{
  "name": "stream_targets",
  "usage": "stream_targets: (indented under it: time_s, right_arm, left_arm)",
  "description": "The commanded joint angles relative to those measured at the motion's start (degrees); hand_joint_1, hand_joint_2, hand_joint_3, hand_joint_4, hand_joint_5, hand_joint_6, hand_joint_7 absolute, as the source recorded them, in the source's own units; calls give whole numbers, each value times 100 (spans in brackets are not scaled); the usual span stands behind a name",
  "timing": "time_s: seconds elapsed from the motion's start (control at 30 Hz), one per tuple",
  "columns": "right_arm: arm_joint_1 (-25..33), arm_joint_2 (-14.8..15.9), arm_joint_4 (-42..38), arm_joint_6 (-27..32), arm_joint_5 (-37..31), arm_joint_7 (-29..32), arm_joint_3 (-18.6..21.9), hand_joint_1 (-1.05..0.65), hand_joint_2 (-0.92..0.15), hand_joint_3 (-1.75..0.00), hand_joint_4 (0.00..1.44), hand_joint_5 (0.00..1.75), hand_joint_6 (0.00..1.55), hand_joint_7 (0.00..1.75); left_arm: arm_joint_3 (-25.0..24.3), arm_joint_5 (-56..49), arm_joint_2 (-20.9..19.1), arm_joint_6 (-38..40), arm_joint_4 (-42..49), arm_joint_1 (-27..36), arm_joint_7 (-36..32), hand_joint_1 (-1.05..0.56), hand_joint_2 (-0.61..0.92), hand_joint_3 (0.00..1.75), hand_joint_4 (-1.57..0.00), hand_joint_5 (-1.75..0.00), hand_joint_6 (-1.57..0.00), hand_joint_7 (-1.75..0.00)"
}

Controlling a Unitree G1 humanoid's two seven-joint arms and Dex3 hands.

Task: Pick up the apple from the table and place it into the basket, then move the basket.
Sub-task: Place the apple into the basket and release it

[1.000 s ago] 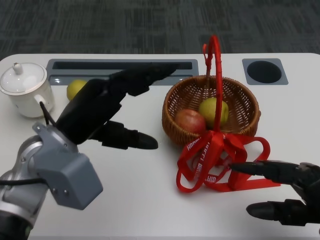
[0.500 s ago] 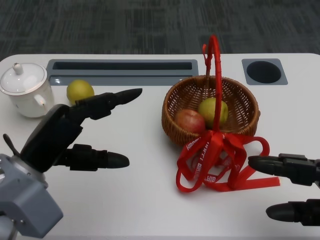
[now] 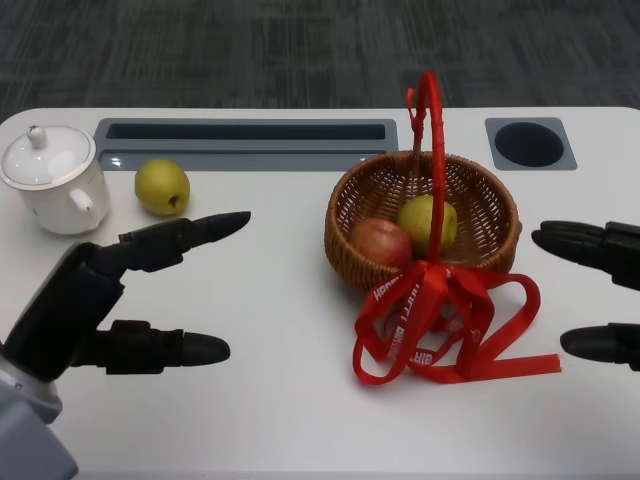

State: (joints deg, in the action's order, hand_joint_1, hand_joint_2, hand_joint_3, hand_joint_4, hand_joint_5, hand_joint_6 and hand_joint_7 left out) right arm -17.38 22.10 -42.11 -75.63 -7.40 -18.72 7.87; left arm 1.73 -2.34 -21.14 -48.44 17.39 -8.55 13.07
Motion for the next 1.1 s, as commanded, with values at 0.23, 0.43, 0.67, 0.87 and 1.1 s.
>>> stream_targets:
  time_s: [0.23,0.43,0.67,0.87,1.1]
  right_arm:
    - [-663,391,286,15,-730,510,-27,-59,-91,0,55,2,49,2]
    - [-1210,502,-15,1,-1403,756,-340,-56,-86,0,57,1,52,1]
    - [-1820,602,-389,20,-2673,1498,-773,-55,-87,-1,55,0,50,0]
    - [-2253,687,-677,423,-4028,2805,-1427,-59,-87,0,57,2,50,1]
    - [-2748,802,-1409,859,-4856,4075,-2445,-65,-87,0,63,2,54,1]
  left_arm:
    - [-97,226,-73,-116,-22,76,241,-46,67,0,-77,-6,-72,-4]
    - [-95,239,-76,-77,-89,100,282,-48,67,0,-78,-4,-73,-3]
    - [-118,218,-34,-59,-182,137,272,-47,66,0,-80,-3,-75,-2]
    - [-129,230,-48,6,-286,190,302,-47,67,0,-80,-2,-75,-1]
    - [-155,231,-37,89,-442,277,294,-48,66,0,-81,-2,-75,-1]
